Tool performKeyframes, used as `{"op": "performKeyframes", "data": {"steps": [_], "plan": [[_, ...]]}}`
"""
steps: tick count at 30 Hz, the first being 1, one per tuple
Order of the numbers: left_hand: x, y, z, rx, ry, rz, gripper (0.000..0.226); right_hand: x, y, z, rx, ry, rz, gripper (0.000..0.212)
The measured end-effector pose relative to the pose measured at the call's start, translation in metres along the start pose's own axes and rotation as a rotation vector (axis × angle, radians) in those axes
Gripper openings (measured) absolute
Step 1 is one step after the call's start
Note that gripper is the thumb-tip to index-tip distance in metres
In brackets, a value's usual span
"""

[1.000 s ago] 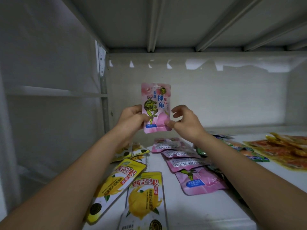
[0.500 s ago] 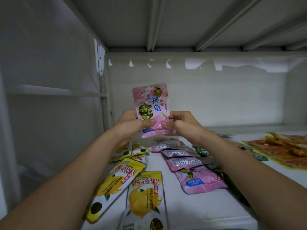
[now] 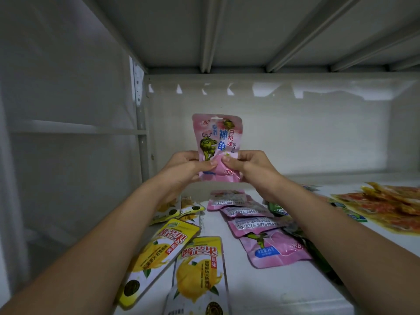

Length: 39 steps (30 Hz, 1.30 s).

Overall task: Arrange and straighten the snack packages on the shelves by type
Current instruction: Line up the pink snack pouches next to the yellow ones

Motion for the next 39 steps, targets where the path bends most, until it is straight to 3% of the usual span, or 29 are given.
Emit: {"op": "performKeyframes", "data": {"steps": [2, 6, 14, 18, 26, 30, 39], "plan": [[0.000, -0.002, 0.000, 0.024, -0.013, -0.021, 0.019, 0.001, 0.002, 0.001, 0.022, 0.011, 0.019, 0.030], [-0.001, -0.003, 0.001, 0.060, -0.020, 0.012, 0.026, 0.005, 0.004, -0.004, -0.009, 0.036, 0.009, 0.011], [-0.002, -0.006, 0.006, 0.085, -0.045, -0.001, 0.011, 0.006, 0.008, -0.002, -0.077, 0.022, 0.009, 0.018], [-0.001, -0.006, -0.001, 0.136, 0.018, 0.029, 0.018, 0.005, 0.005, 0.000, -0.022, 0.035, 0.034, 0.013], [-0.002, -0.002, 0.002, 0.198, -0.022, 0.047, 0.012, 0.002, -0.001, -0.001, 0.044, 0.069, 0.028, 0.033], [-0.005, -0.001, 0.008, 0.211, -0.054, 0.043, 0.022, 0.001, -0.008, -0.005, 0.048, 0.098, 0.017, 0.042], [-0.004, -0.004, 0.011, 0.169, -0.055, 0.005, 0.015, 0.000, -0.009, -0.004, 0.075, 0.151, 0.020, 0.045]]}}
Point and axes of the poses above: each hand's wrist, its own x-axis towards the middle knuckle, its own z-axis out of the palm, y = z × x, the point moved 7 cm from there along x, towards the middle knuckle, and after that the axes turned 12 degrees about y, right-handed, at the moved point
